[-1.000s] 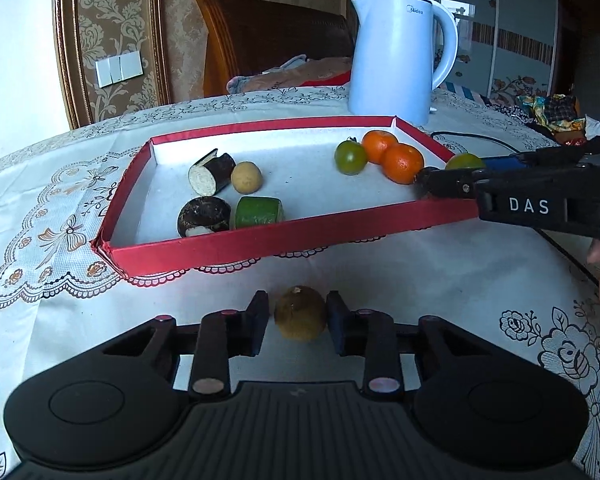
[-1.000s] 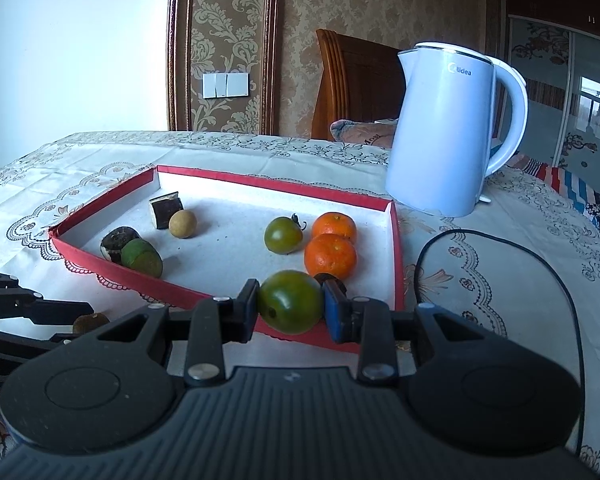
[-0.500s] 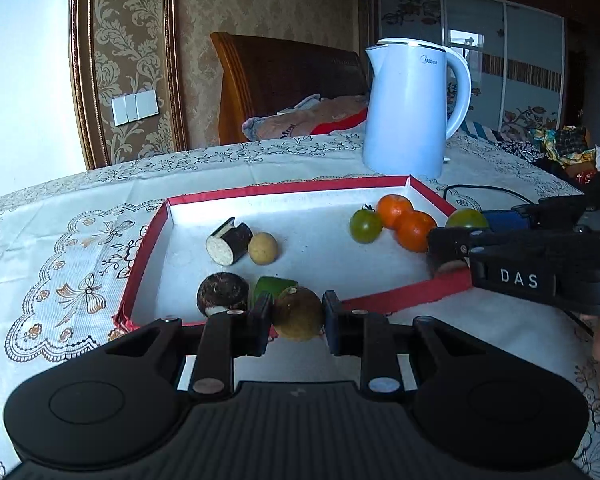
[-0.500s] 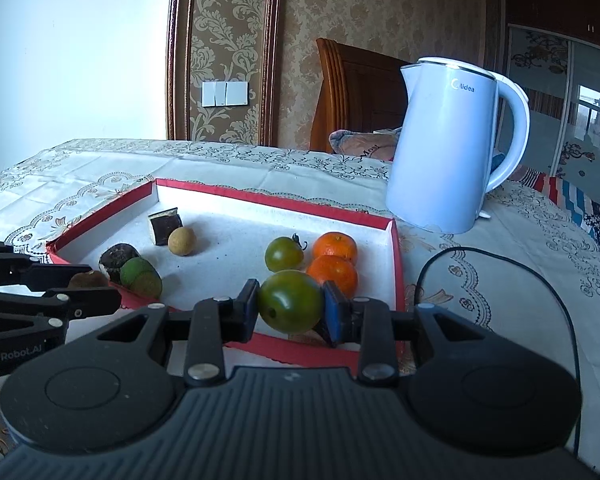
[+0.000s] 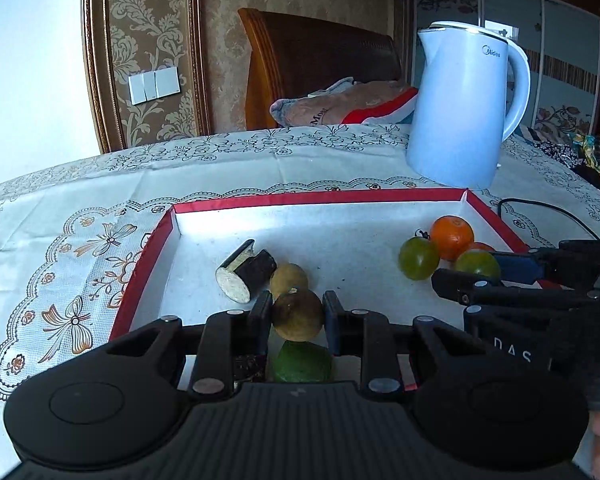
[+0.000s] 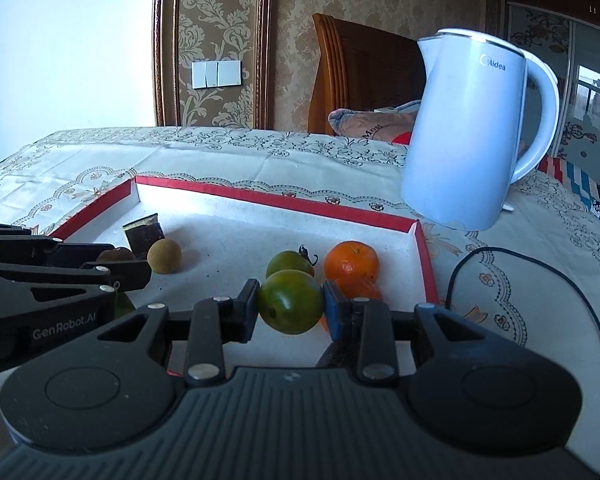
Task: Organize fruits
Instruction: 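Lower and open the right gripper releasing the tomato while the left releases the brown fruit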
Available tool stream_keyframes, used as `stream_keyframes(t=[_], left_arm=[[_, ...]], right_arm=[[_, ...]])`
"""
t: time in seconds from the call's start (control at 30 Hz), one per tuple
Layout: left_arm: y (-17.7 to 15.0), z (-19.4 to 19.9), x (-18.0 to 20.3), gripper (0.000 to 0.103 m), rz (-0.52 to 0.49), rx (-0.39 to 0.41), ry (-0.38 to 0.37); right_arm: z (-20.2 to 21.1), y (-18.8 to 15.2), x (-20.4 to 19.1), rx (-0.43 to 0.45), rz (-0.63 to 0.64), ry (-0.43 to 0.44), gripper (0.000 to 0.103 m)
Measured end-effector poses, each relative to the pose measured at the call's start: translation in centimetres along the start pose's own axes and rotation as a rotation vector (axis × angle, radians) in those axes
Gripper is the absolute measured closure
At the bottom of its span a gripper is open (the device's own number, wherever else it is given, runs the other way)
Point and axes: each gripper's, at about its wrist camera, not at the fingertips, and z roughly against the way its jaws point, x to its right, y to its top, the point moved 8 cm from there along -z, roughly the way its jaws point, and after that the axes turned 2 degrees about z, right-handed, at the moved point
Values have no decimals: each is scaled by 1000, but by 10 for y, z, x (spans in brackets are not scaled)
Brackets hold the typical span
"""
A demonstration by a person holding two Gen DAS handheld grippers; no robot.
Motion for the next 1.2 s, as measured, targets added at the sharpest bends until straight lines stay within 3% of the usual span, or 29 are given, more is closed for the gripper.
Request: stream_keyframes(t=[0.33,0.47,1.2], left_arm=[[0,-16,-8,77,50,-13,25],[0,-17,-8,77,62,-5,28],[0,-19,-12,76,72,26,44]], right_arm=[[-21,-2,-9,-32,10,-2,71],[-30,-4,-2,-62,-42,1,72],[-35,-3,3,-43,-63,-36,73]])
